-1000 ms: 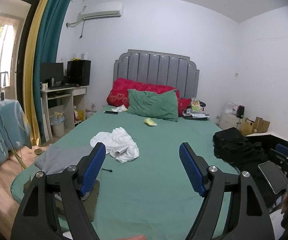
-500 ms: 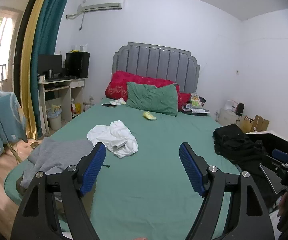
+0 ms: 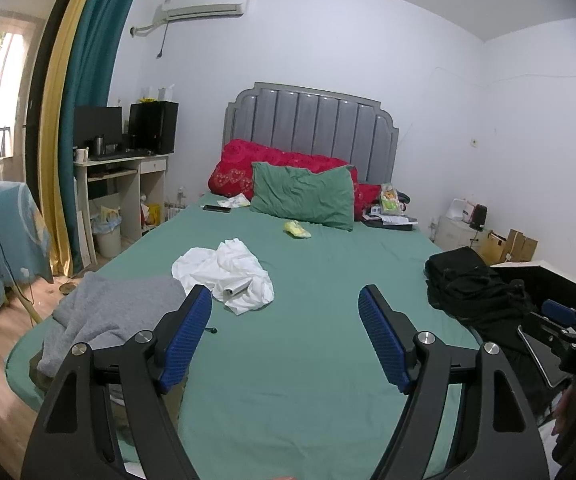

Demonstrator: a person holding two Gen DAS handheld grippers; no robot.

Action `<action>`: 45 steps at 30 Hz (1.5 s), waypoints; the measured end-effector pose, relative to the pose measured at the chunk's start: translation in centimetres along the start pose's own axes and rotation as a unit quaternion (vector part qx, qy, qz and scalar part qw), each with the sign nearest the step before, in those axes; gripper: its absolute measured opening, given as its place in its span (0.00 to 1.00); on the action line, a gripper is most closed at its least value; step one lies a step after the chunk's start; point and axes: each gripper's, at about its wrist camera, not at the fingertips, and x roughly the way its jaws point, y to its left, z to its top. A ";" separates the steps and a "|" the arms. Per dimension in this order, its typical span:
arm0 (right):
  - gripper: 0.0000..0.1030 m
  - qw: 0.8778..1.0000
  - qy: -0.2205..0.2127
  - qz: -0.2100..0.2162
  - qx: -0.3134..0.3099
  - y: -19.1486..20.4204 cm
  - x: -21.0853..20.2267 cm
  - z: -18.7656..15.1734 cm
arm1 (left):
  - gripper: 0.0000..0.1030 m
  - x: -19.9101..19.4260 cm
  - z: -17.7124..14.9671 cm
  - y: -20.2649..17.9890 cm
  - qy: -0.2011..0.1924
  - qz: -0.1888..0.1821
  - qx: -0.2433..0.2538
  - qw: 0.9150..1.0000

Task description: Fold large clothes

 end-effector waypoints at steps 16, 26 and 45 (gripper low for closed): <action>0.99 1.000 0.000 -0.001 0.000 0.2 -0.1 0.0 | 0.77 0.2 0.0 -0.2 0.000 -0.002 0.001 1.000; 0.99 1.000 0.002 -0.002 0.000 0.3 -0.3 -0.1 | 0.77 0.2 -0.1 -0.2 -0.001 -0.002 0.001 1.000; 0.99 1.000 0.002 -0.001 0.000 0.5 -0.3 -0.1 | 0.77 0.1 0.2 0.0 -0.001 -0.002 0.001 1.000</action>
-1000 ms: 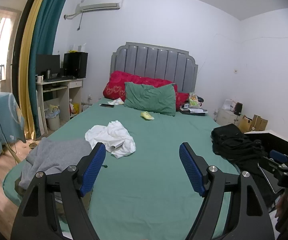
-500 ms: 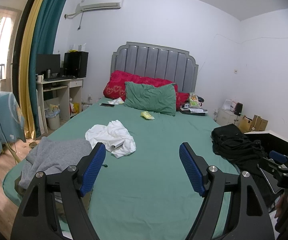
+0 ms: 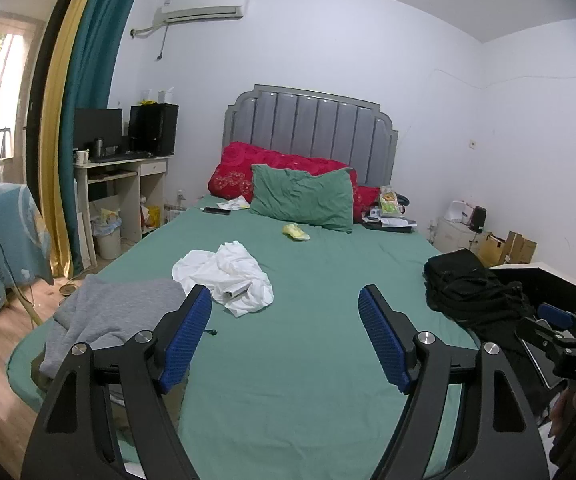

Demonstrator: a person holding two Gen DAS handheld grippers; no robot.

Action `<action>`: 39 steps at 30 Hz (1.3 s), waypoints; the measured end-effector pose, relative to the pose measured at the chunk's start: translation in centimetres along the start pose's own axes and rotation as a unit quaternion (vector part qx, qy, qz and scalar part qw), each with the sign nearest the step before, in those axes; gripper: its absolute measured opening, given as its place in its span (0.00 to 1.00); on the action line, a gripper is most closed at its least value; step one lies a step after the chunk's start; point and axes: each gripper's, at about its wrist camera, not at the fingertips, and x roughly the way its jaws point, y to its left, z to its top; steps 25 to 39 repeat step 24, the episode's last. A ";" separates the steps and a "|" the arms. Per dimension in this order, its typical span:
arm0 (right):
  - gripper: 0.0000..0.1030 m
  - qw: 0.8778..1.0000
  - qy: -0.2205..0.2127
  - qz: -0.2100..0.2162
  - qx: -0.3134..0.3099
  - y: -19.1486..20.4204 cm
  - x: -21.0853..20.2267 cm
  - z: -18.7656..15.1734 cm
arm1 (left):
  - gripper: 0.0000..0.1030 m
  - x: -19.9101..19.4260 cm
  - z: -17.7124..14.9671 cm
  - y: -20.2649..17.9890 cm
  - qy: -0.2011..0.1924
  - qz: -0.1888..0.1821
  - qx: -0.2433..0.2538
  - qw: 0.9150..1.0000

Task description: Fold large clothes

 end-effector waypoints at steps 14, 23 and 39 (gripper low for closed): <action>0.99 1.000 0.002 0.000 -0.001 0.1 -0.1 0.0 | 0.77 -0.1 0.0 -0.1 0.000 0.000 0.001 1.000; 0.99 1.000 0.005 -0.002 -0.002 0.1 0.1 -0.1 | 0.77 0.2 -0.1 -0.1 0.004 -0.006 0.000 1.000; 0.99 1.000 0.006 -0.001 -0.002 0.0 0.2 -0.2 | 0.77 0.3 -0.2 -0.1 0.005 -0.006 0.002 1.000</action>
